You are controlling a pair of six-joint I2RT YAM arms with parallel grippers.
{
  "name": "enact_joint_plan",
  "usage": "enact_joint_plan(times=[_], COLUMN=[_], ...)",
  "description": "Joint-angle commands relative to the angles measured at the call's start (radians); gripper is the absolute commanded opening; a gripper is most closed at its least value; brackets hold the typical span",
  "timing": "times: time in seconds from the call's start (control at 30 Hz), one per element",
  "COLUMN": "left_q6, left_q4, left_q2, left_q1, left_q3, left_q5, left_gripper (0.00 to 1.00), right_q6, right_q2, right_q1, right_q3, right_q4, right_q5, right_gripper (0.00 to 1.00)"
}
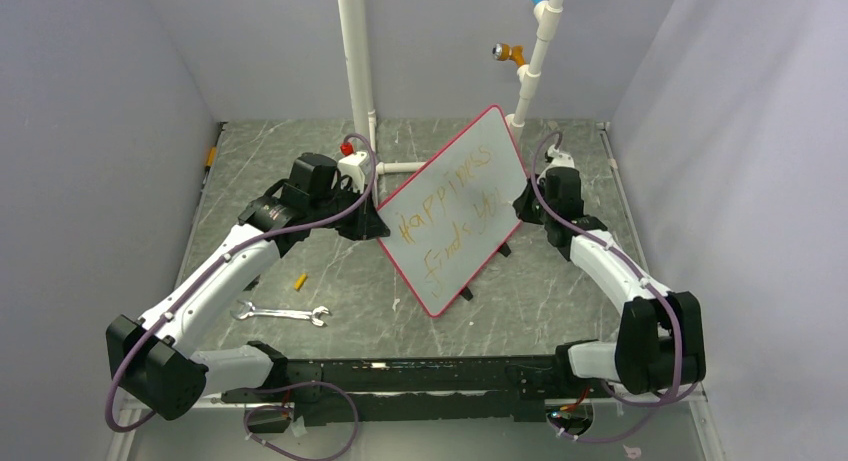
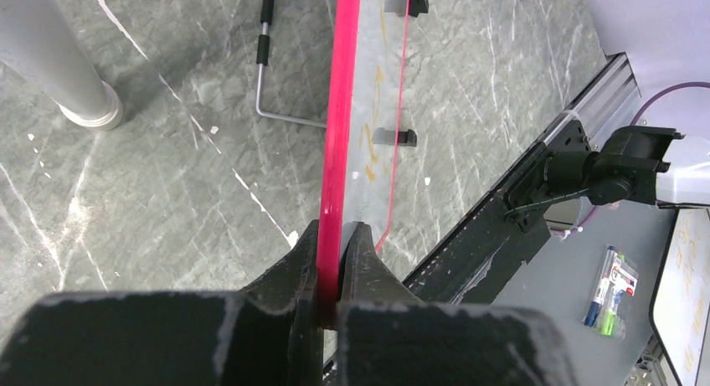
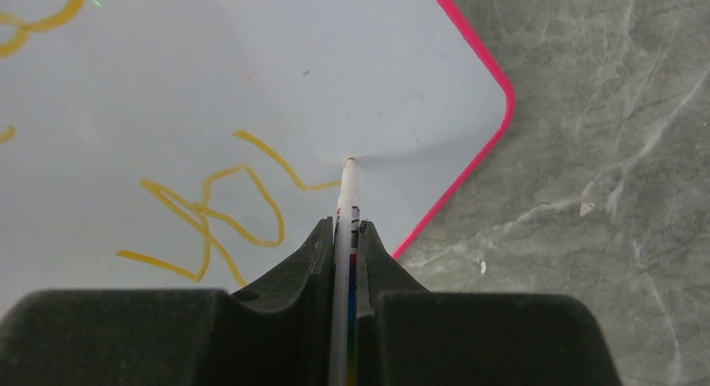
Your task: Write a sentence on the whiteboard
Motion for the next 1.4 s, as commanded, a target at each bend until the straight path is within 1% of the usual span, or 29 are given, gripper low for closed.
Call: enact_joint_plan(times=[0.0, 0.33, 0.4, 0.67, 1.37], left_q6=[0.296, 0.296, 0.296, 0.297, 0.296], left_q4=[-0.100, -0.101, -0.100, -0.102, -0.101], left_q2=[0.037, 0.037, 0.038, 0.035, 0.034], left_q1=[0.010, 0.009, 0.010, 0.009, 0.007], left_q3=[-0.035, -0.034, -0.033, -0.034, -0.035], left_q5=[-0.381, -0.384, -0.384, -0.384, -0.384], left_gripper=[0.00, 0.00, 0.00, 0.00, 0.00], right_q6=[0.008, 0.028, 0.034, 0.051, 0.045], right_q2=[0.029, 0.082, 0.086, 0.088, 0.048], right_q1=[0.003, 0.003, 0.004, 0.003, 0.000], right_q3=[0.079, 0.164, 0.175, 0.185, -0.002], right_q4=[0.049, 0.055, 0.082, 0.094, 0.132], right_q5=[-0.047, -0.095, -0.107, -0.140, -0.121], right_gripper=[0.00, 0.00, 0.00, 0.00, 0.00])
